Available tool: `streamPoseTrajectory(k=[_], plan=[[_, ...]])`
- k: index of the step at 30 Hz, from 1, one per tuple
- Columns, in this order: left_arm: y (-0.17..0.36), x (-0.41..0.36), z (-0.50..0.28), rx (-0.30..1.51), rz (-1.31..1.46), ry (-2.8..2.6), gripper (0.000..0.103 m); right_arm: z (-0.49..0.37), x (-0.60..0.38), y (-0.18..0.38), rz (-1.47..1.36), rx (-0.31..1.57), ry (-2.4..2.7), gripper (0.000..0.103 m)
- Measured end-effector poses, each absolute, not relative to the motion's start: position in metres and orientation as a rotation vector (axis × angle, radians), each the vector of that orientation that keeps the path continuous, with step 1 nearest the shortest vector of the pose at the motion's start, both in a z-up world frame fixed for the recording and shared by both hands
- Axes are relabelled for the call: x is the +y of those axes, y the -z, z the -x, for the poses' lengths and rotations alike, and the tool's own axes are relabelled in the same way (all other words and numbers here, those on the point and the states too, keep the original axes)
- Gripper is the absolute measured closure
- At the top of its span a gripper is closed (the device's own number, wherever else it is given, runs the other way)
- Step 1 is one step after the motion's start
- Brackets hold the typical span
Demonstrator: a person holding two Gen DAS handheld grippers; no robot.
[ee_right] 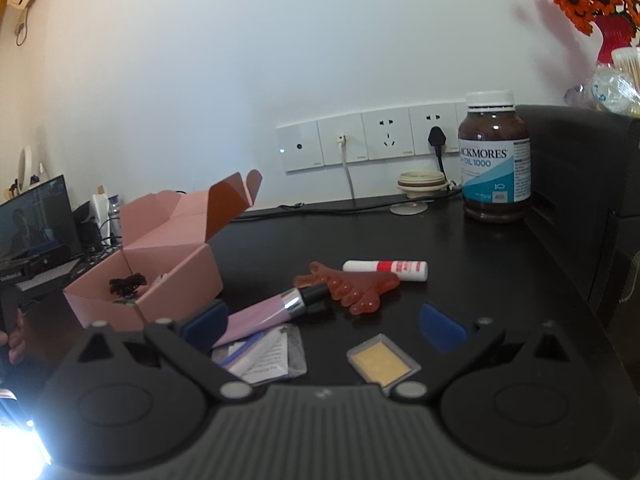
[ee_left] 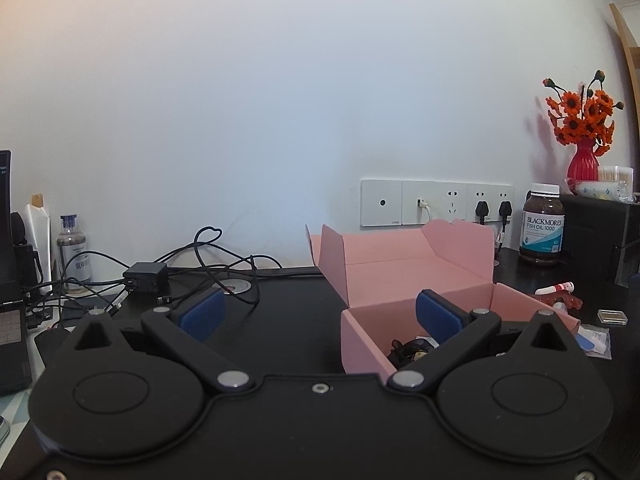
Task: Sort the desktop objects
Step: 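Move the left tool toward the lilac tube beside the red comb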
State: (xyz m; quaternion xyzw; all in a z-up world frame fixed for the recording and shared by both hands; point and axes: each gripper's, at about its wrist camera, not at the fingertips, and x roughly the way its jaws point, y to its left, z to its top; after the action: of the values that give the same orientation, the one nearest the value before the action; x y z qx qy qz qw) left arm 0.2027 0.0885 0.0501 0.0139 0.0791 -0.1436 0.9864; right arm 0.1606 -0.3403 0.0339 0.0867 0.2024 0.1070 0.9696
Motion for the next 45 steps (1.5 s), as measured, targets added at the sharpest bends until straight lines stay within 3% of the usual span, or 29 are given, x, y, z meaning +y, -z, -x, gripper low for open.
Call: streamPoseTrajectory(k=[34, 45], plan=[[-0.05, 0.087, -0.199, 0.139, -0.044, 0.273, 0.0, -0.145, -0.357, -0.037, -0.262, 0.316, -0.19, 0.001], [-0.058, 0.075, -0.176, 0.013, -0.074, 0.263, 0.0, -0.146, -0.355, -0.037, -0.258, 0.314, -0.19, 0.001]])
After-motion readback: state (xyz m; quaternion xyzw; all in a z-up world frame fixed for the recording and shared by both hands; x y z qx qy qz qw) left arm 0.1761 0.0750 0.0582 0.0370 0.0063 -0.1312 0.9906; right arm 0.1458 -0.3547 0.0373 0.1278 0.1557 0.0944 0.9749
